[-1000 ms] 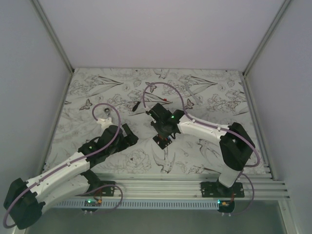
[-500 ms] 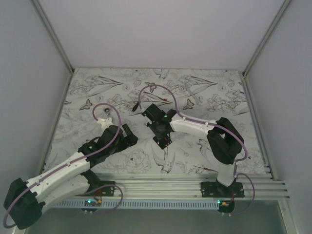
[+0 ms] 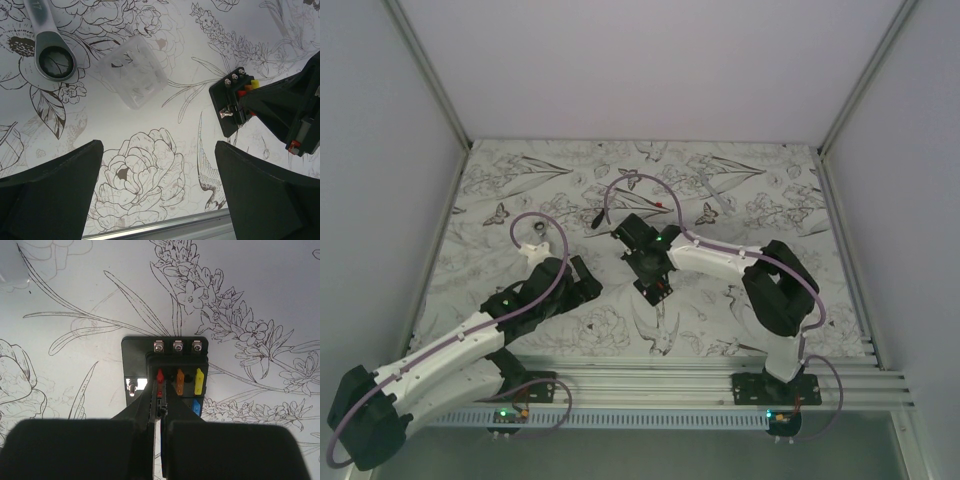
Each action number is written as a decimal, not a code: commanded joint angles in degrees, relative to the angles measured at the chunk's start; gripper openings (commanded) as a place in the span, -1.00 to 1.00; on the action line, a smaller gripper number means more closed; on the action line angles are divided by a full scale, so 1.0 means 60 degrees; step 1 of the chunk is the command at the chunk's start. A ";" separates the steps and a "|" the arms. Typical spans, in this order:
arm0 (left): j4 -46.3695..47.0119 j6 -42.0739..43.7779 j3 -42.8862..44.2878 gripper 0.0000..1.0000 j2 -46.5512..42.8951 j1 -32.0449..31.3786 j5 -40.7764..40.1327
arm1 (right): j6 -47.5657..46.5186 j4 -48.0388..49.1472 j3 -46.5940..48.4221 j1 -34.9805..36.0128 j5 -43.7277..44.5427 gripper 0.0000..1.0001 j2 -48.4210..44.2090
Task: Snap on the fuse box
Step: Install the fuse at the fuse box base.
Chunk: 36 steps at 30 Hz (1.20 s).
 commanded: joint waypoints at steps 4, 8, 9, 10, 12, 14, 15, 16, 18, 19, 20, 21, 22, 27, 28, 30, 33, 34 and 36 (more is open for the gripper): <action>-0.0220 0.0071 0.0085 0.99 0.0022 0.0045 -0.0061 | 0.0618 -0.0296 -0.1196 0.0055 -0.0156 -1.00 0.0586; -0.0228 0.0049 0.0059 0.99 0.0001 0.0048 0.0021 | 0.1020 0.0091 -0.2371 0.0055 -0.0447 -1.00 0.0654; -0.0229 0.0035 0.0048 1.00 -0.0013 0.0042 0.0029 | 0.1098 0.0154 -0.2573 0.0055 -0.0491 -1.00 0.0633; -0.0221 0.0028 0.0042 0.99 -0.0028 0.0045 0.0036 | 0.1133 0.0186 -0.2686 0.0053 -0.0471 -1.00 0.0572; -0.0228 0.0013 0.0041 0.99 -0.0036 0.0049 0.0058 | 0.1165 0.0173 -0.2770 0.0055 -0.0346 -1.00 0.0349; -0.0220 0.0001 0.0053 1.00 -0.0034 0.0036 0.0087 | 0.1111 0.0163 -0.2626 0.0066 -0.0207 -1.00 -0.0047; -0.0224 0.0002 0.0064 0.99 -0.0036 0.0047 0.0105 | 0.1031 0.0174 -0.2486 0.0069 -0.0166 -1.00 -0.0267; -0.0226 -0.0014 0.0080 1.00 -0.0036 0.0041 0.0115 | 0.0962 0.0146 -0.2290 0.0070 -0.0138 -0.96 -0.0460; -0.0228 -0.0017 0.0084 0.99 -0.0042 0.0037 0.0150 | 0.0798 0.0048 -0.1816 0.0070 0.0008 -0.72 -0.0720; -0.0225 -0.0010 0.0085 1.00 -0.0048 0.0035 0.0153 | 0.0698 -0.0010 -0.1555 0.0070 0.0067 -0.67 -0.0800; -0.0224 -0.0027 0.0085 1.00 -0.0058 0.0038 0.0165 | 0.0609 -0.0082 -0.1299 0.0070 0.0167 -0.59 -0.0854; -0.0228 -0.0020 0.0085 0.99 -0.0064 0.0035 0.0168 | 0.0523 -0.0120 -0.1040 0.0070 0.0221 -0.53 -0.0908; -0.0225 -0.0016 0.0085 0.99 -0.0073 0.0031 0.0159 | 0.0444 -0.0134 -0.0822 0.0070 0.0246 -0.48 -0.0981; -0.0239 0.0088 0.0092 1.00 -0.0084 0.0037 0.0059 | -0.0050 0.0200 0.0025 -0.0031 0.0559 -0.24 -0.1399; -0.0239 0.0119 0.0098 0.99 -0.0060 0.0044 0.0006 | -0.0125 0.0353 0.0129 -0.0185 0.0614 -0.22 -0.1420; -0.0234 0.0231 0.0147 0.99 0.0037 0.0045 -0.0050 | -0.0198 0.0660 0.0342 -0.0629 0.0759 -0.20 -0.1306; -0.0246 0.0401 0.0260 1.00 0.0219 0.0054 -0.0048 | -0.0229 0.1364 0.0623 -0.1389 0.1129 -0.17 -0.0839; -0.0253 0.0451 0.0293 0.99 0.0269 0.0063 -0.0027 | -0.0281 0.1678 0.0645 -0.1557 0.1269 -0.16 -0.0707; -0.0271 0.0528 0.0351 1.00 0.0356 0.0083 -0.0029 | -0.0246 0.2266 0.0766 -0.1955 0.1389 -0.14 -0.0390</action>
